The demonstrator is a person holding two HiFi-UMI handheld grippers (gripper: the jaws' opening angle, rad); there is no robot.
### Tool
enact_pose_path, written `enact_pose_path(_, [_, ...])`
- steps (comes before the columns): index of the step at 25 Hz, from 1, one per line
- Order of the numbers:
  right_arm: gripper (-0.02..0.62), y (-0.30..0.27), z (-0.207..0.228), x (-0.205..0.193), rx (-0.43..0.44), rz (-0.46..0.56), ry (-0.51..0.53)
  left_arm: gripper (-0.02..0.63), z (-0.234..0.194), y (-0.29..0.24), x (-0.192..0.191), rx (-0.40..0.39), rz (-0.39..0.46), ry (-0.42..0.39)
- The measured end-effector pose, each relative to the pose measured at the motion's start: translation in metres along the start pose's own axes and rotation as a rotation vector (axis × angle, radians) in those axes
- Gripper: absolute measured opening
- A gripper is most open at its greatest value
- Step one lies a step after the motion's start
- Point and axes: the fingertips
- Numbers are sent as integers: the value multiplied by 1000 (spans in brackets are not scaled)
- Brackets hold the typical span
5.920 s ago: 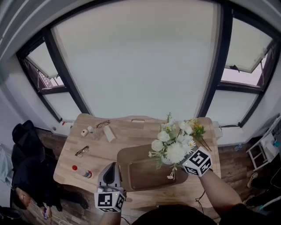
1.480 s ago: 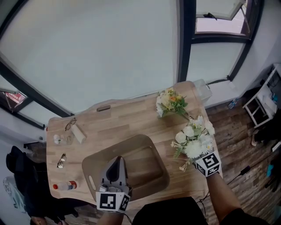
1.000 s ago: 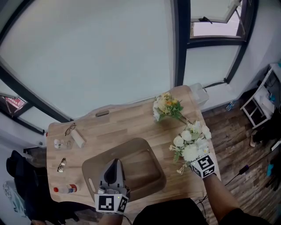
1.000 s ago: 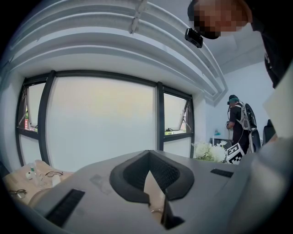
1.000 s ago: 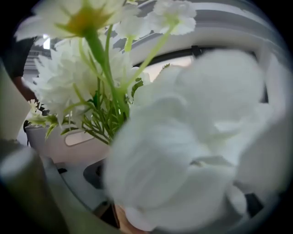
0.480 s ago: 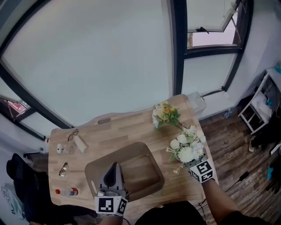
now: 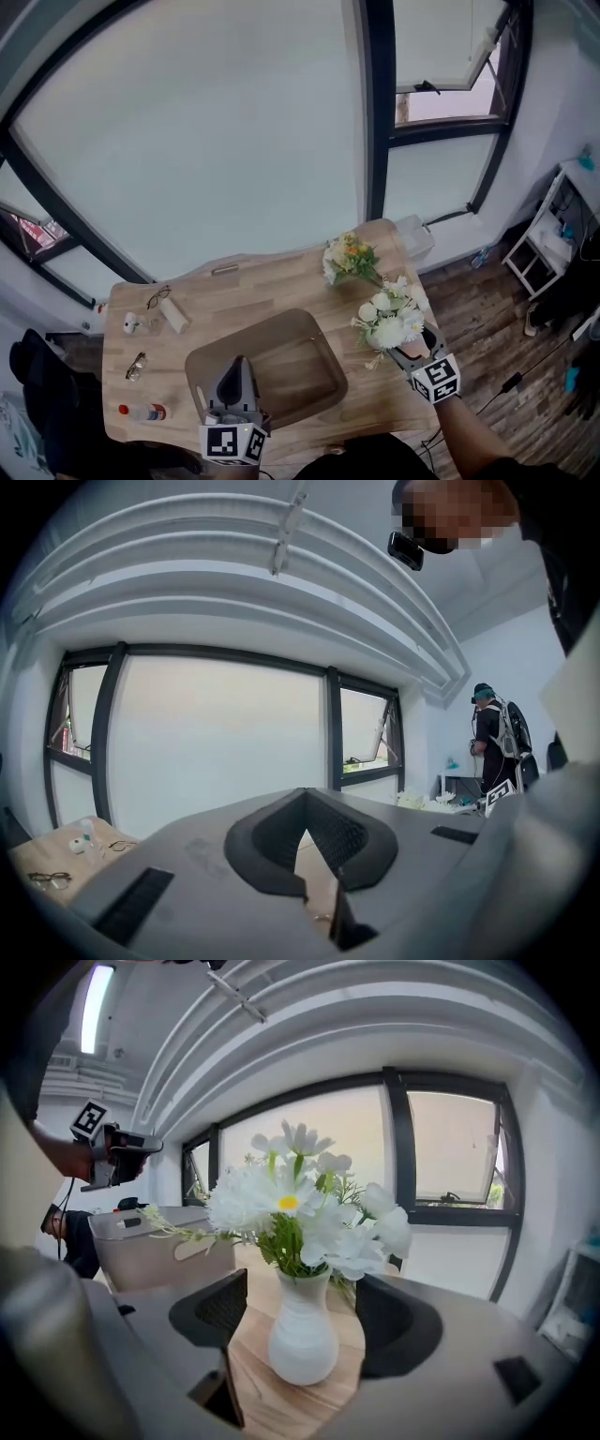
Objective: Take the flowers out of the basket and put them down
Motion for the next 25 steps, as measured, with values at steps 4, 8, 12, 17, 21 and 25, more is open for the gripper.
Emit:
enact_pose_path(4, [359, 23, 3, 10, -48, 32, 21, 2, 0, 10, 2, 9, 13, 9])
enact_pose_path(8, [356, 45, 5, 28, -68, 87, -2, 2, 4, 20, -4, 3, 12, 13])
enact_pose_path(12, [191, 64, 2, 44, -77, 119, 4, 2, 12, 25, -13, -4, 0, 19])
enact_pose_path(17, [51, 79, -5, 47, -68, 123, 4, 2, 25, 30, -17, -30, 0, 10])
enact_pose_path(21, [26, 85, -8, 46, -51, 125, -5, 2, 28, 31, -18, -41, -5, -5])
enact_pose_path(25, [21, 89, -9, 49, -50, 127, 16, 2, 28, 34, -21, -37, -11, -12])
Point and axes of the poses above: the fingertips, and each gripper's own axes: y backward along the fingers, z to its right, x out of its top, and after that the axes turned 2 degrees about -z, right-handed
